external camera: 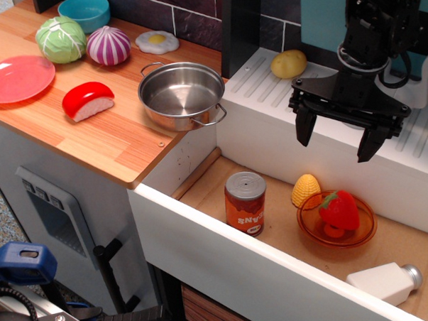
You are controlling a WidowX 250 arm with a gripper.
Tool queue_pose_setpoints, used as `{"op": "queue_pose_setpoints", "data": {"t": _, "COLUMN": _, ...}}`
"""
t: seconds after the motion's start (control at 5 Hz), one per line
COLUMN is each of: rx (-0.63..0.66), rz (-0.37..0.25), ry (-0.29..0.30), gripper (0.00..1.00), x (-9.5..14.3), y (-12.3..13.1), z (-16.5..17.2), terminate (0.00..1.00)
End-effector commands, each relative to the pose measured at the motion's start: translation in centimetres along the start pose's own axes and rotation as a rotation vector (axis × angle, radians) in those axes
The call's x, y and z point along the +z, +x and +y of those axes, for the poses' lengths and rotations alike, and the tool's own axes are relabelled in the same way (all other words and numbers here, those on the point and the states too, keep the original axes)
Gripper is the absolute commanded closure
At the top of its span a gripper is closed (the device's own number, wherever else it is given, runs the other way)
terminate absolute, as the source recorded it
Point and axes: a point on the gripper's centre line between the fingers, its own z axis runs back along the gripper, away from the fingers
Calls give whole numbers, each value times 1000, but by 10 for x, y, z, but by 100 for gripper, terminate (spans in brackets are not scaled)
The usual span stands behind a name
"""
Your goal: Put can in pot
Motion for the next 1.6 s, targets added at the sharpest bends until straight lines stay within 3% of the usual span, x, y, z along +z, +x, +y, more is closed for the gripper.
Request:
{"op": "queue_pose_setpoints", "data": {"t": 0.0, "rx": 0, "rz": 0, "ry": 0, "gripper": 0, "x": 0, "y": 0, "z": 0, "terminate": 0}}
{"op": "queue_pose_setpoints", "data": {"t": 0.2, "rx": -23, "rz": -4, "ry": 69, "gripper": 0, "x": -4, "y": -3, "z": 34, "terminate": 0}}
{"op": "queue_pose_setpoints", "data": {"t": 0.6, "rx": -45, "rz": -54, "ry": 110, "gripper": 0, "x": -14, "y": -14, "z": 75, "terminate": 0}}
{"op": "queue_pose_setpoints", "data": {"t": 0.8, "rx": -43, "rz": -46, "ry": 16, "gripper": 0, "x": -31, "y": -12, "z": 90, "terminate": 0}}
{"op": "queue_pose_setpoints", "data": {"t": 1.0, "rx": -45, "rz": -76, "ry": -25, "gripper": 0, "x": -47, "y": -12, "z": 92, "terminate": 0}}
{"op": "queue_pose_setpoints", "data": {"t": 1.4, "rx": -45, "rz": -72, "ry": -56, "gripper": 0, "x": -60, "y": -16, "z": 91, "terminate": 0}}
